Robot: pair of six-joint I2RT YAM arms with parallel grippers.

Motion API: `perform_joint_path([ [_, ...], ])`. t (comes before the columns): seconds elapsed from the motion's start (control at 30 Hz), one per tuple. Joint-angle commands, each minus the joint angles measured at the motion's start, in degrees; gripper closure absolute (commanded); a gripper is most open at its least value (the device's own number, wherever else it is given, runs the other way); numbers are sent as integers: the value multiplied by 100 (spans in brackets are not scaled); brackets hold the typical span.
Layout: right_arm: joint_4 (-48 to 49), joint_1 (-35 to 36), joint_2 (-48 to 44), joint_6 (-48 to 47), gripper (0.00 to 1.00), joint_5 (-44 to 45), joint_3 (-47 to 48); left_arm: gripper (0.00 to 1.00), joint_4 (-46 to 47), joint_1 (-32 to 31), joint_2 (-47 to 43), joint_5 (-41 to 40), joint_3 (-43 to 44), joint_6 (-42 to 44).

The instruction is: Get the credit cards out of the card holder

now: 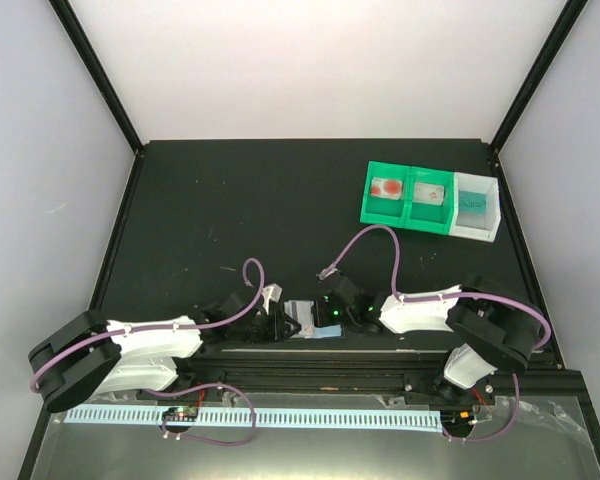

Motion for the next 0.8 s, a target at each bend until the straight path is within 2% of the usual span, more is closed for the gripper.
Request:
perform_joint_path([
  [0.0, -244, 30, 233, 56, 99, 91, -177, 69, 33, -20, -26, -36, 109, 2],
  [0.1, -231, 32, 203, 57, 99, 91, -186, 74, 63, -20, -1, 0, 117, 2],
  [0.33, -218, 29, 184, 52, 99, 56, -182, 72, -140, -27, -56, -114, 196, 86],
  [0.43, -215, 26, 119, 53, 96, 10, -177, 90, -296, -26, -27, -179, 235, 170],
  [0.5, -251, 27, 8, 44, 92, -12, -177, 97, -541, -22, -79, -284, 293, 237],
  [0.77, -805, 19, -689, -45, 79, 99, -205, 99, -1491, -20, -534, -800, 501, 551],
])
